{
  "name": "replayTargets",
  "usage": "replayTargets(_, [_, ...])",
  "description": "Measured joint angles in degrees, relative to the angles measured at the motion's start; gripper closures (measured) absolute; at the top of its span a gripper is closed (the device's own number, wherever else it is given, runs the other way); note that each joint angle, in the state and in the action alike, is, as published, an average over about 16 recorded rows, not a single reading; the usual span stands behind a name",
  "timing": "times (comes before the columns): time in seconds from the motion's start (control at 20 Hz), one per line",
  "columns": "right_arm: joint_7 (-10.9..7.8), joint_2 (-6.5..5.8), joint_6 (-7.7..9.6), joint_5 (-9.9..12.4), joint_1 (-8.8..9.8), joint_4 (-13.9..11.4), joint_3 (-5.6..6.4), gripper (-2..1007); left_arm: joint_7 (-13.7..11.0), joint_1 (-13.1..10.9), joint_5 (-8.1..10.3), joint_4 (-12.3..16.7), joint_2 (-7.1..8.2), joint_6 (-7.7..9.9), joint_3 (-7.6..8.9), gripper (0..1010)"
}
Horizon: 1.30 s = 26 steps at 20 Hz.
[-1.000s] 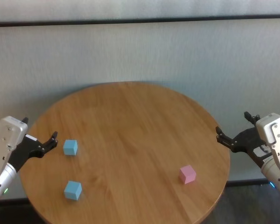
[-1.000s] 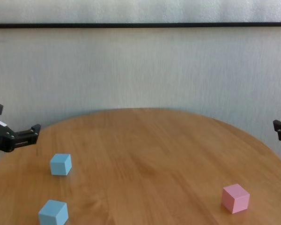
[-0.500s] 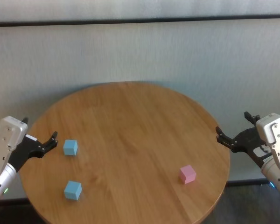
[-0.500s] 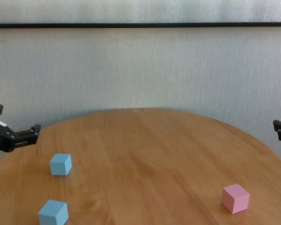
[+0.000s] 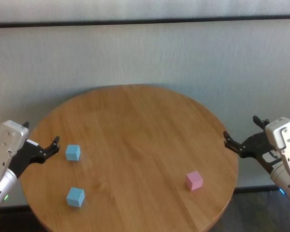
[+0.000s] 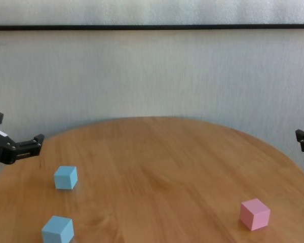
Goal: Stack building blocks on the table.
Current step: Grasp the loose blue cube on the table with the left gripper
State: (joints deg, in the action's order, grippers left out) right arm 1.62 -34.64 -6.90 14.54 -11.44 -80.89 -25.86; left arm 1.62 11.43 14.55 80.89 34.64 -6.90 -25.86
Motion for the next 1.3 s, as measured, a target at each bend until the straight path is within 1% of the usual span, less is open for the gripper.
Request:
replayTargets(0.15, [0.0, 0.0, 0.0, 0.0, 0.0, 0.0, 0.0, 0, -0.2, 0.0, 0.02, 0.0, 0.03, 0.0, 0.0, 10])
replayTargets(0.25, [0.0, 0.0, 0.0, 0.0, 0.0, 0.0, 0.0, 0, -1.0, -0.1, 0.16, 0.3, 0.22, -0.02, 0.0, 10])
replayTargets(0.35, [0.0, 0.0, 0.0, 0.0, 0.0, 0.0, 0.0, 0, -2.4, -0.4, 0.59, 0.7, 0.63, -0.05, 0.03, 10])
replayTargets(0.5, [0.0, 0.0, 0.0, 0.0, 0.0, 0.0, 0.0, 0, -5.3, -1.0, 2.04, 1.6, 1.63, -0.02, 0.25, 10])
replayTargets(0.7, [0.0, 0.0, 0.0, 0.0, 0.0, 0.0, 0.0, 0, -10.2, -2.2, 4.95, 3.1, 3.4, 0.44, 0.84, 10])
replayTargets(0.95, [0.0, 0.0, 0.0, 0.0, 0.0, 0.0, 0.0, 0, -17.2, -4.1, 9.49, 5.1, 5.97, 1.9, 1.83, 10])
replayTargets(1.1, [0.0, 0.0, 0.0, 0.0, 0.0, 0.0, 0.0, 1, -20.4, -5.2, 12.38, 6.2, 7.12, 3.51, 2.51, 10])
replayTargets(1.3, [0.0, 0.0, 0.0, 0.0, 0.0, 0.0, 0.0, 1, -22.8, -6.4, 15.26, 7.2, 7.75, 6.47, 3.21, 10])
